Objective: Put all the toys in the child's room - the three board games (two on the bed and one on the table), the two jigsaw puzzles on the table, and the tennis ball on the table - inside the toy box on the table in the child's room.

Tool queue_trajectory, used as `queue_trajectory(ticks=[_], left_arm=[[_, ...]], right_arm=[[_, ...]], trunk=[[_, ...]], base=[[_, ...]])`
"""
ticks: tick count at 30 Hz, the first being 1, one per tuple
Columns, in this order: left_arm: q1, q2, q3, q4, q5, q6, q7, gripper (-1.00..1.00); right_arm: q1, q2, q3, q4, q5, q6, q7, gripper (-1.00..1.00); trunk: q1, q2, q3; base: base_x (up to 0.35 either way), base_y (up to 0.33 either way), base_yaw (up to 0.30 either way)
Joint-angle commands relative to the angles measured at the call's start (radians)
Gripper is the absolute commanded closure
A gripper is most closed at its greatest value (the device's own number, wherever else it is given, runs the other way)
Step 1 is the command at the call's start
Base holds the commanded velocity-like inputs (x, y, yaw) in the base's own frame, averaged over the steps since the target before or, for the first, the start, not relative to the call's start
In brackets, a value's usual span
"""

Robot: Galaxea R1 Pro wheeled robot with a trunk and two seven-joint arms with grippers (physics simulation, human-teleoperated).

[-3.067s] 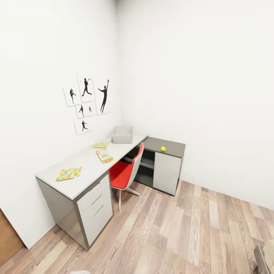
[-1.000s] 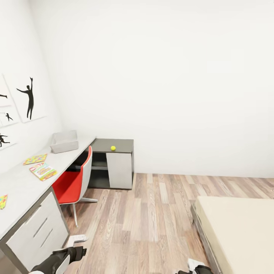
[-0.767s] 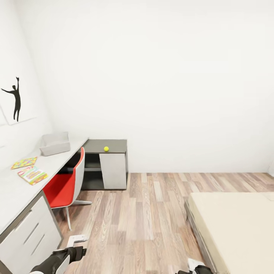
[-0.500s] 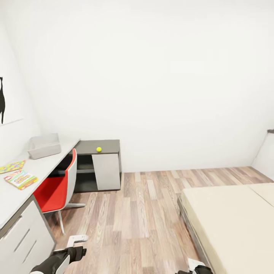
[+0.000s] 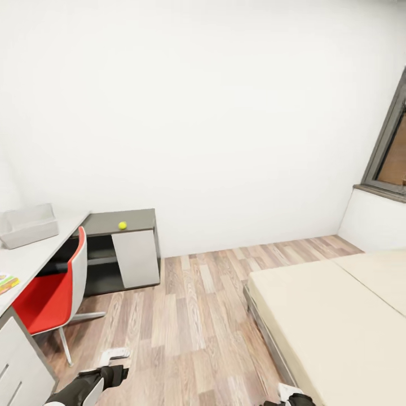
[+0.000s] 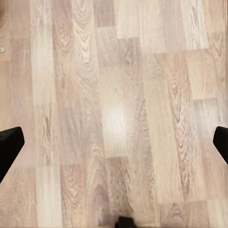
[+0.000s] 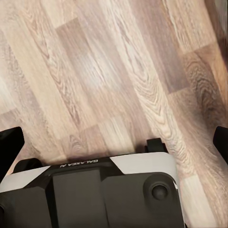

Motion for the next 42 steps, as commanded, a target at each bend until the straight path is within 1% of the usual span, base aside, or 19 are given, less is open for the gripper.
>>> queue_trajectory(ticks=[1, 9, 12, 15, 18, 21, 24, 29, 32, 42], left_arm=[[0.000, 0.000, 0.007, -0.002, 0.002, 0.007, -0.001, -1.00], [0.000, -0.001, 0.008, -0.002, 0.004, 0.008, 0.002, -1.00], [0.000, -0.001, 0.015, -0.002, 0.004, 0.011, 0.002, -1.00], [0.000, 0.000, 0.036, -0.002, 0.004, 0.013, 0.002, -1.00], [0.000, 0.001, 0.079, -0.002, 0.004, 0.015, -0.001, -1.00], [0.000, 0.002, 0.108, -0.002, 0.003, 0.016, -0.002, -1.00], [0.000, 0.002, 0.123, -0.002, 0.003, 0.016, -0.002, -1.00], [0.000, 0.002, 0.130, -0.002, 0.003, 0.016, -0.002, -1.00], [0.000, 0.003, 0.133, -0.002, 0.003, 0.016, -0.002, -1.00], [0.000, 0.003, 0.136, -0.002, 0.003, 0.016, -0.002, -1.00]], right_arm=[[0.000, 0.001, -0.005, -0.001, -0.003, 0.005, 0.000, -1.00], [0.000, 0.001, -0.005, -0.001, -0.003, 0.005, 0.000, -1.00], [0.000, 0.001, -0.006, -0.001, -0.003, 0.005, 0.000, -1.00], [0.000, 0.001, -0.006, -0.001, -0.003, 0.005, 0.000, -1.00], [0.000, 0.001, -0.006, 0.000, -0.003, 0.005, 0.000, -1.00], [0.000, 0.001, -0.006, 0.000, -0.003, 0.005, 0.000, -1.00], [0.000, 0.001, -0.006, 0.000, -0.003, 0.005, 0.000, -1.00], [0.000, 0.000, -0.006, 0.000, -0.003, 0.004, 0.000, -1.00], [0.000, 0.000, -0.006, 0.000, -0.003, 0.004, -0.001, -1.00], [0.000, 0.000, -0.006, 0.000, -0.003, 0.004, 0.000, -1.00]], trunk=[[0.000, -0.001, -0.001], [0.000, -0.001, -0.001], [0.000, -0.001, -0.001], [0.000, -0.001, -0.001], [0.000, -0.001, -0.001], [0.000, -0.001, -0.001], [0.000, -0.001, -0.001], [0.000, -0.001, -0.001], [0.000, -0.001, -0.001], [0.000, -0.001, -0.001]], base=[[-0.001, 0.001, -0.285], [0.000, 0.000, -0.286], [0.000, 0.000, -0.286], [0.000, 0.000, -0.286], [0.000, 0.000, -0.286], [0.000, 0.000, -0.286], [0.000, 0.000, -0.286], [-0.021, 0.000, -0.286], [-0.188, 0.000, -0.286], [-0.077, 0.000, -0.286]])
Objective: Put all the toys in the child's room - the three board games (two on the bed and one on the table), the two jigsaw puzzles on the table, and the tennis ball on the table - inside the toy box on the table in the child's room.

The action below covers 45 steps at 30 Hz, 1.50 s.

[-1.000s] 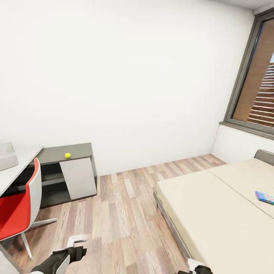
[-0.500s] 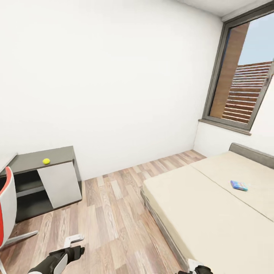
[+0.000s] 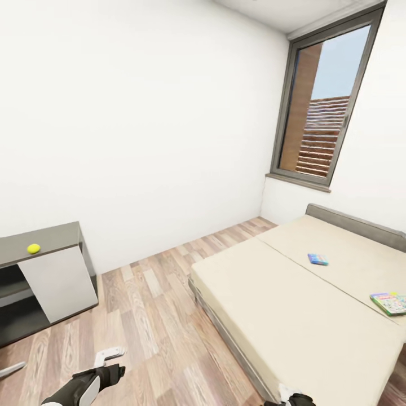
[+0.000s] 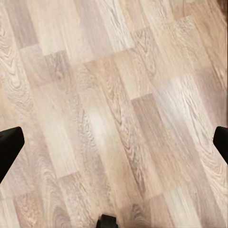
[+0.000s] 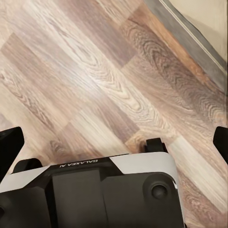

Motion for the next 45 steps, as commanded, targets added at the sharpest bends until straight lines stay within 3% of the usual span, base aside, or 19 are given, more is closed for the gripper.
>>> queue_trajectory(ticks=[1, 25, 45], left_arm=[[0.000, 0.000, 0.004, -0.002, 0.002, 0.006, -0.001, -1.00], [0.000, 0.000, 0.004, -0.002, 0.002, 0.006, -0.001, -1.00], [0.000, 0.001, 0.004, -0.002, 0.002, 0.006, -0.001, -1.00]], right_arm=[[0.000, 0.001, -0.005, -0.001, -0.003, 0.005, 0.000, -1.00], [0.000, 0.001, -0.006, -0.001, -0.004, 0.005, -0.001, -1.00], [0.000, -0.003, -0.008, -0.001, -0.011, 0.006, -0.001, -1.00]], trunk=[[0.000, -0.001, -0.001], [0.000, -0.001, -0.002], [0.000, -0.001, -0.022]], base=[[-0.009, 0.000, -0.286], [-0.001, 0.000, -0.285], [0.000, 0.000, -0.236]])
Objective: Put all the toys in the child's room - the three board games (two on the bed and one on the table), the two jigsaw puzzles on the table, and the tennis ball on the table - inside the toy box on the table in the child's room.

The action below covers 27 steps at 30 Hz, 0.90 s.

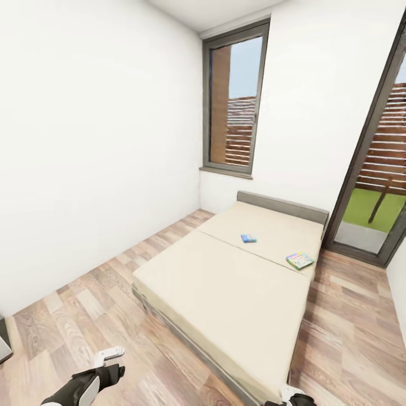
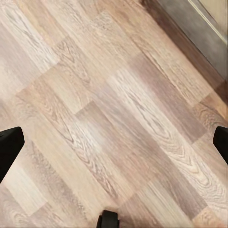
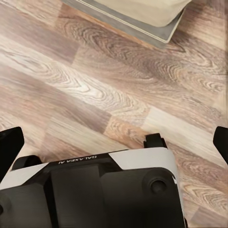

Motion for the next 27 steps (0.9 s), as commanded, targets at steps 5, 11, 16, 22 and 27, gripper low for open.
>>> queue_trajectory(ticks=[5, 11, 16, 22, 27], left_arm=[[0.000, 0.000, 0.004, -0.002, 0.001, 0.006, -0.001, -1.00], [-0.003, 0.017, 0.007, -0.008, 0.002, 0.031, -0.016, -1.00], [-0.011, 0.035, 0.008, -0.077, 0.002, 0.193, -0.090, -1.00], [-0.015, 0.051, 0.008, -0.345, 0.001, 0.495, -0.202, -1.00], [-0.014, 0.054, 0.008, -0.515, 0.000, 0.645, -0.280, -1.00]], right_arm=[[-0.001, 0.002, -0.005, -0.002, -0.003, 0.005, 0.000, -1.00], [-0.003, 0.005, -0.005, -0.009, -0.007, 0.019, 0.003, -1.00], [-0.028, 0.006, -0.007, -0.069, -0.010, 0.117, 0.007, -1.00], [-0.050, 0.007, -0.010, -0.268, -0.012, 0.311, 0.010, -1.00], [-0.060, 0.007, -0.012, -0.360, -0.014, 0.370, 0.011, -1.00]], trunk=[[0.001, -0.002, -0.008], [0.001, -0.002, -0.015], [0.001, -0.002, -0.021], [0.001, -0.002, -0.029], [0.001, -0.002, -0.035]], base=[[0.000, 0.000, -0.220], [0.000, 0.000, -0.209], [0.000, 0.000, -0.196], [0.000, 0.000, -0.185], [0.000, 0.000, -0.183]])
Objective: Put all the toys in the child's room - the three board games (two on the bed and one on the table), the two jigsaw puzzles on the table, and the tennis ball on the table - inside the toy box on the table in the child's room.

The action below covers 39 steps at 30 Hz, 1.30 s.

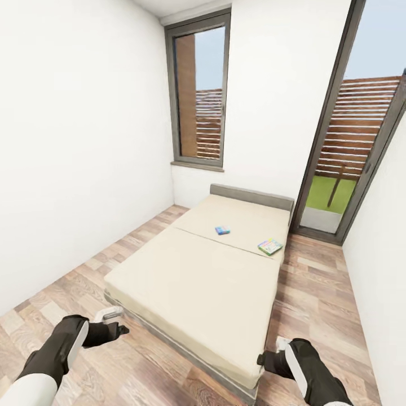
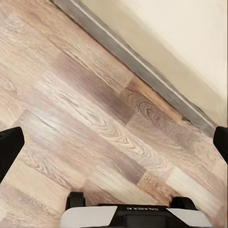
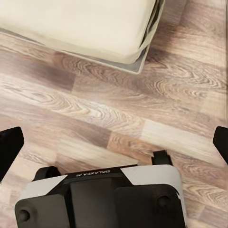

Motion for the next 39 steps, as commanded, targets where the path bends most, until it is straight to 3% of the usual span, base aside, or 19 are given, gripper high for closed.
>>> queue_trajectory(ticks=[1, 5, 10, 15, 18, 20, 21, 25, 28, 32, 39], left_arm=[[-0.001, 0.001, 0.003, -0.024, 0.001, 0.025, -0.022, -1.00], [0.000, 0.009, 0.025, -0.066, 0.002, 0.064, -0.087, -1.00], [0.000, 0.015, 0.060, -0.119, 0.001, 0.142, -0.213, -1.00], [0.001, 0.055, 0.070, -0.150, 0.000, 0.169, -0.357, -1.00], [0.001, 0.105, 0.071, -0.157, 0.001, 0.177, -0.489, -1.00], [0.001, 0.118, 0.071, -0.159, 0.000, 0.178, -0.544, -1.00], [0.001, 0.128, 0.072, -0.159, -0.001, 0.179, -0.600, -1.00], [0.001, 0.139, 0.070, -0.160, -0.005, 0.179, -0.725, -1.00], [0.001, 0.141, 0.070, -0.161, -0.005, 0.178, -0.786, -1.00], [0.000, 0.142, 0.070, -0.161, -0.004, 0.178, -0.816, -1.00], [0.000, 0.147, 0.073, -0.161, -0.001, 0.179, -0.842, -1.00]], right_arm=[[-0.005, 0.001, -0.005, -0.014, -0.005, 0.011, 0.000, -1.00], [-0.012, 0.001, -0.005, -0.044, -0.031, 0.020, 0.000, -1.00], [-0.009, -0.001, -0.005, -0.129, -0.064, 0.052, 0.000, -1.00], [-0.001, -0.002, -0.017, -0.264, -0.083, 0.120, 0.003, -1.00], [0.011, -0.002, -0.031, -0.366, -0.126, 0.151, 0.003, -1.00], [0.016, -0.003, -0.033, -0.392, -0.148, 0.157, 0.003, -1.00], [0.019, -0.005, -0.035, -0.408, -0.171, 0.162, 0.003, -1.00], [0.023, -0.010, -0.038, -0.428, -0.231, 0.173, 0.004, -1.00], [0.024, -0.012, -0.039, -0.434, -0.270, 0.175, 0.004, -1.00], [0.025, -0.013, -0.039, -0.435, -0.301, 0.172, 0.005, -1.00], [0.025, -0.020, -0.042, -0.429, -0.315, 0.167, 0.012, -1.00]], trunk=[[0.001, -0.002, -0.004], [0.001, -0.002, -0.009], [0.001, -0.002, -0.015], [0.001, -0.002, -0.022], [0.001, -0.002, -0.026], [0.001, -0.002, -0.028], [0.001, -0.002, -0.030], [0.001, -0.002, -0.035], [0.001, -0.002, -0.039], [0.001, -0.002, -0.044], [0.001, -0.002, -0.046]], base=[[0.000, 0.000, -0.183], [0.000, 0.000, -0.183], [0.000, 0.000, -0.183], [0.000, 0.000, -0.183], [0.000, 0.000, -0.183], [0.000, 0.000, -0.183], [0.000, 0.000, -0.182], [0.000, 0.000, -0.179], [0.000, 0.000, -0.171], [0.000, 0.000, -0.145], [0.000, 0.000, -0.040]])
